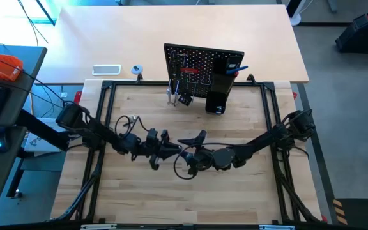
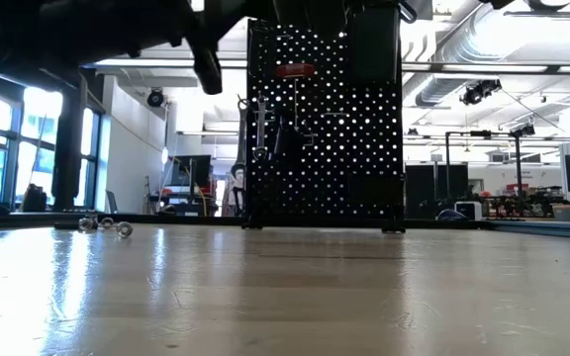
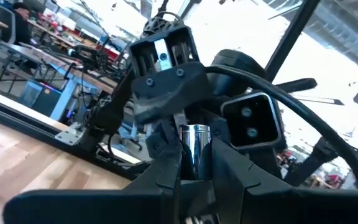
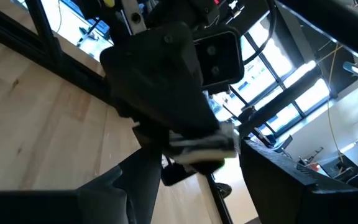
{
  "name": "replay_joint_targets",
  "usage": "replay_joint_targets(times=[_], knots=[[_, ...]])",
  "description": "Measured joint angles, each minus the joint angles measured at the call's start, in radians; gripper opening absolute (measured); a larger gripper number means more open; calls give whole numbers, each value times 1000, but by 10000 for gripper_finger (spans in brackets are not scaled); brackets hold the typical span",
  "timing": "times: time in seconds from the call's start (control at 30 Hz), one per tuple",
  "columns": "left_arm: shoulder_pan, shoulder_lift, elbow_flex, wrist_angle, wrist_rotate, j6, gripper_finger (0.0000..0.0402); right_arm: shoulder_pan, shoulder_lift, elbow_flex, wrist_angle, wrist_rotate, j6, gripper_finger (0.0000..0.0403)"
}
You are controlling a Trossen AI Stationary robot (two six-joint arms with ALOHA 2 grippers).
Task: Hang tools onto peg board
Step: Put the socket into the bottom black bin on the peg board
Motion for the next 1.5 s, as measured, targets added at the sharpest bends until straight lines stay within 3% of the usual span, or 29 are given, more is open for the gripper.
replay_joint_targets(times=[0.4, 0.9, 1.23, 1.5], knots=[[25, 18, 19, -8, -11, -19, 49, 23, 0, 0, 13, 128, -74, 207], [29, 18, 19, -13, -32, -29, 49, 32, 0, 0, 20, 144, -87, 124], [30, 18, 19, -16, -28, -30, 67, 40, 0, 0, 18, 171, -92, 111], [29, 17, 17, -20, 37, 33, 112, 101, -1, 1, 1, 382, -138, 109]])
